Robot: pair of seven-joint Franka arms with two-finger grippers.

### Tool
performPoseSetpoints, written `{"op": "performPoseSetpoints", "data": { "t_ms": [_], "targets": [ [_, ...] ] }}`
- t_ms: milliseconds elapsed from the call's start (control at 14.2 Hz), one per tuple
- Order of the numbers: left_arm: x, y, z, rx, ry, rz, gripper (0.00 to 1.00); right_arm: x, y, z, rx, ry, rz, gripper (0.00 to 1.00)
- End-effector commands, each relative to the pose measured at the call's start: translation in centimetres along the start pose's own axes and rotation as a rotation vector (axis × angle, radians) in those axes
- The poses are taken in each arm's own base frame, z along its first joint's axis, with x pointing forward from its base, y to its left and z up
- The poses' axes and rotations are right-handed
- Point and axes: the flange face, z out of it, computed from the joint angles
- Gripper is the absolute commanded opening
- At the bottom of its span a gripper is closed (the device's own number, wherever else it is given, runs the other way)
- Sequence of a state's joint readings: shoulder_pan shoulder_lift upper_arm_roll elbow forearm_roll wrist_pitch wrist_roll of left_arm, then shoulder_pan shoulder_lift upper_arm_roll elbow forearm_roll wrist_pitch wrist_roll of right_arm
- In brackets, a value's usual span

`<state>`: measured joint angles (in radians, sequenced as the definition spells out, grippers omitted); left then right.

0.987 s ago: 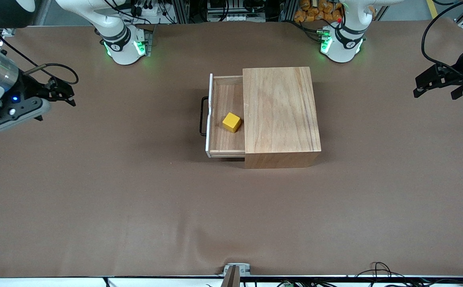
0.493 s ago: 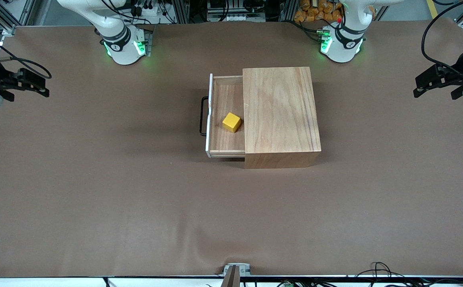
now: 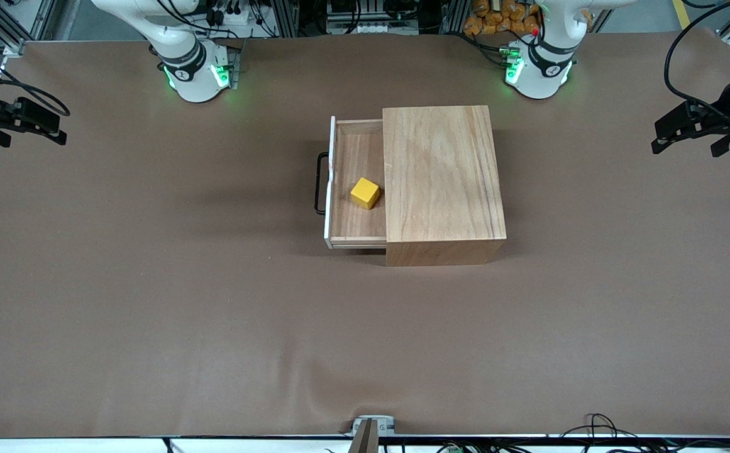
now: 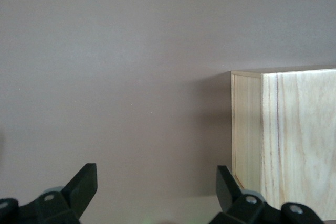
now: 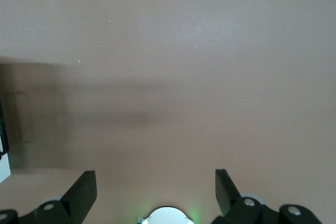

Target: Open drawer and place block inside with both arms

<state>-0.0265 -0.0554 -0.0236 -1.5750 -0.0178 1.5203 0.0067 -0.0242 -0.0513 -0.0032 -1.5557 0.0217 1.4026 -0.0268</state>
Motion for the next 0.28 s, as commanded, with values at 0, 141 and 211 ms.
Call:
{"op": "performPoseSetpoints", "data": {
  "t_ms": [0,141,211],
  "targets": [
    [-0.25,0.1,-0.36,-0.013,-0.005,0.019,1.0,-0.54,-0.01,-0.77,0.026,0.019,0.036,1.0],
    [-0.25,0.1,-0.36,-0.013,-0.005,0.018,1.0,-0.55,0.08,-0.78,0.041,0.019,0.082,1.0],
    [-0.25,0.1,-0.36,-0.013,-0.005,0.018,1.0,-0.61,0.14,-0.77,0.043,0.017,0.085,1.0]
  ]
}}
